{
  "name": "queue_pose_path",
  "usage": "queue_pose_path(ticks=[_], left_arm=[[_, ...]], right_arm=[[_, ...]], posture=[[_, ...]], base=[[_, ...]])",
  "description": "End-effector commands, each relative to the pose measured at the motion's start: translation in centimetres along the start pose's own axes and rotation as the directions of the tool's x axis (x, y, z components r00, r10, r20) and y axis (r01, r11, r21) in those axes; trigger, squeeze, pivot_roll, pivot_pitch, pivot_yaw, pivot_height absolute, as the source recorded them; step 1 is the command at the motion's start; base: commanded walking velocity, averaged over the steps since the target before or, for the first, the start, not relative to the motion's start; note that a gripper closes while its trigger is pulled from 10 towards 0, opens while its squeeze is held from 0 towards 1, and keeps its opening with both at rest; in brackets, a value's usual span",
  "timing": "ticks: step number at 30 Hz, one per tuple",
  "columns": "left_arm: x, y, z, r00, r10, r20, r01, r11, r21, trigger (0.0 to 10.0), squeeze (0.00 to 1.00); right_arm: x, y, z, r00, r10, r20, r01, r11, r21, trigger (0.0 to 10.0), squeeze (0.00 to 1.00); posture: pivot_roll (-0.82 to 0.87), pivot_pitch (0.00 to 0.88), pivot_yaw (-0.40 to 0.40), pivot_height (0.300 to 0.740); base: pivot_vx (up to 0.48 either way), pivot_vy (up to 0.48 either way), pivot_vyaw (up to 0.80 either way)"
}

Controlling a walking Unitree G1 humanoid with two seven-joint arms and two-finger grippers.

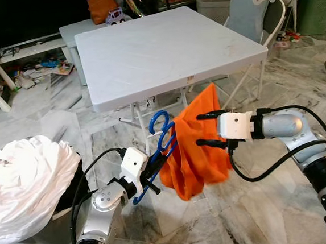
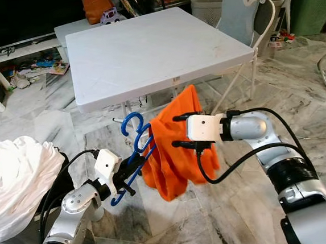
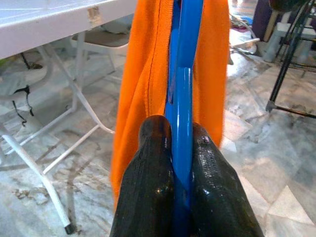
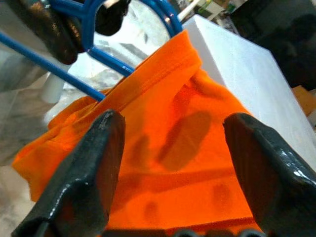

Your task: Hang hanger

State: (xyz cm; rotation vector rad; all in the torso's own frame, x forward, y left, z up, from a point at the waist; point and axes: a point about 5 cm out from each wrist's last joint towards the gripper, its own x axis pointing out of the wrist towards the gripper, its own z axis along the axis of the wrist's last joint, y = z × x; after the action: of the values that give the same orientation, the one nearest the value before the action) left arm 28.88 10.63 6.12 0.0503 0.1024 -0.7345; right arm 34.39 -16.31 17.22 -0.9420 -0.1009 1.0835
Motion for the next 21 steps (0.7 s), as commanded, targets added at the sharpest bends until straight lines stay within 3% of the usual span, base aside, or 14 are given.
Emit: queue_pose_path(ticks=[1, 4, 8, 12, 13, 15, 19, 20, 21], left_arm=[[0.3, 0.5, 1.0, 0.999, 0.029, 0.045, -0.029, 1.000, 0.000, 0.0, 0.00], [0.5, 0.4, 1.2, 0.998, 0.042, 0.055, -0.041, 0.999, -0.021, 0.0, 0.00], [0.8, -0.1, 1.4, 0.998, 0.019, 0.062, -0.018, 1.000, -0.018, 0.0, 0.00], [1.1, -0.3, 1.8, 0.997, 0.006, 0.072, -0.005, 1.000, -0.008, 0.0, 0.00], [1.3, -0.3, 2.0, 0.997, 0.002, 0.078, -0.002, 1.000, -0.001, 0.0, 0.00], [1.4, -0.3, 2.2, 0.997, -0.001, 0.081, 0.001, 1.000, 0.002, 0.0, 0.00], [1.5, -0.4, 2.8, 0.995, -0.019, 0.096, 0.018, 1.000, 0.017, 0.0, 0.00], [1.5, -0.5, 3.0, 0.994, -0.029, 0.103, 0.027, 0.999, 0.021, 0.0, 0.00], [1.5, -0.5, 3.1, 0.994, -0.032, 0.106, 0.030, 0.999, 0.022, 0.0, 0.00]], right_arm=[[0.2, -0.6, 0.1, 0.999, -0.049, 0.000, 0.049, 0.999, 0.012, 10.0, 1.00], [0.5, -0.1, -0.1, 0.995, -0.100, 0.007, 0.099, 0.993, 0.071, 10.0, 1.00], [1.6, 1.7, -0.5, 0.986, -0.166, 0.004, 0.161, 0.962, 0.223, 10.0, 1.00], [2.6, 3.9, -1.9, 0.976, -0.210, -0.060, 0.214, 0.868, 0.447, 10.0, 1.00], [2.9, 5.1, -2.5, 0.975, -0.207, -0.085, 0.222, 0.843, 0.490, 10.0, 1.00], [3.1, 5.7, -2.7, 0.973, -0.207, -0.101, 0.230, 0.832, 0.505, 10.0, 1.00], [3.7, 6.5, -3.0, 0.953, -0.257, -0.161, 0.303, 0.772, 0.559, 10.0, 1.00], [3.9, 6.6, -3.3, 0.941, -0.275, -0.195, 0.337, 0.751, 0.567, 0.1, 0.34], [3.9, 6.6, -3.4, 0.938, -0.280, -0.207, 0.348, 0.743, 0.572, 0.0, 0.00]], posture=[[-0.12, 0.000, 0.050, 0.740], [-0.12, 0.000, 0.050, 0.740], [-0.12, 0.000, 0.055, 0.740], [-0.12, 0.000, 0.063, 0.740], [-0.12, 0.000, 0.066, 0.740], [-0.12, 0.000, 0.066, 0.740], [-0.12, 0.000, 0.070, 0.740], [-0.12, 0.000, 0.070, 0.740], [-0.12, 0.000, 0.070, 0.740]], base=[[0.000, 0.000, 0.00], [0.000, 0.000, 0.00], [0.000, 0.000, 0.00], [0.000, 0.000, 0.00], [0.000, 0.000, 0.00], [0.000, 0.000, 0.00], [0.000, 0.000, 0.00], [0.000, 0.000, 0.00], [0.000, 0.000, 0.00]])
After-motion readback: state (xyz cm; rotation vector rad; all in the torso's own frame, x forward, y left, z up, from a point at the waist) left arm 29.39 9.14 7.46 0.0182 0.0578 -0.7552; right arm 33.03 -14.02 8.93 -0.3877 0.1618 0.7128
